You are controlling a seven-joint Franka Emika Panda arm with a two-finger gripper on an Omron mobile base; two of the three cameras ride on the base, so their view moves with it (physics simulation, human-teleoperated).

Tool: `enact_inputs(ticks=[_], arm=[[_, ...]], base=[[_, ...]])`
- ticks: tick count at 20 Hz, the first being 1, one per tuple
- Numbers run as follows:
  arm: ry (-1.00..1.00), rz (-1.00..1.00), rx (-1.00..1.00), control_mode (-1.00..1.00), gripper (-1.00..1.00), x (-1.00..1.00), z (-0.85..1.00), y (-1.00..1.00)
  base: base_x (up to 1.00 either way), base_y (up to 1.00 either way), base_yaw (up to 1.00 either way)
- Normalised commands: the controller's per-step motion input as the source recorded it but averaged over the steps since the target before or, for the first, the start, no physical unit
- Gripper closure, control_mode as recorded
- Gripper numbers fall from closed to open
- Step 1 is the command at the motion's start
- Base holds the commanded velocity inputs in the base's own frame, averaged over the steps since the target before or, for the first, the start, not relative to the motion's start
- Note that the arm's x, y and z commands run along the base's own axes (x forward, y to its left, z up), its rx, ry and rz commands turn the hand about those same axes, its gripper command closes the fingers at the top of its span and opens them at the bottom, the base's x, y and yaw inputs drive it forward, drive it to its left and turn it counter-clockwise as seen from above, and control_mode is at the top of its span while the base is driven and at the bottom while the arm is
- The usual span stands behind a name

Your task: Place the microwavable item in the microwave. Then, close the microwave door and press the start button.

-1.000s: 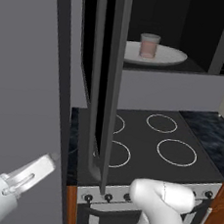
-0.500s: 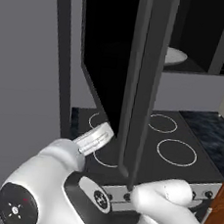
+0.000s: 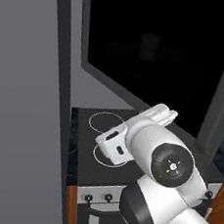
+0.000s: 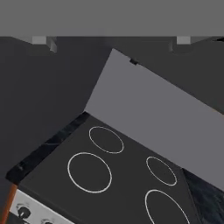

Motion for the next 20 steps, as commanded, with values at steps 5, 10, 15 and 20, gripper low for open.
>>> enact_inputs(ticks=[5,10,15,20], arm=[[0.01,0.26,0.2,-1.0,-1.0,0.47,0.25,-0.98],[0.09,0.18,0.18,-1.0,-1.0,0.76,0.44,-0.62],[0.16,0.06,0.11,-1.0,-1.0,0.87,0.72,-0.31],[0.04,0.01,0.02,-1.0,-1.0,0.83,0.29,-0.28]], base=[[0.0,0.0,0.0],[0.0,0.0,0.0],[0.0,0.0,0.0],[0.0,0.0,0.0]])
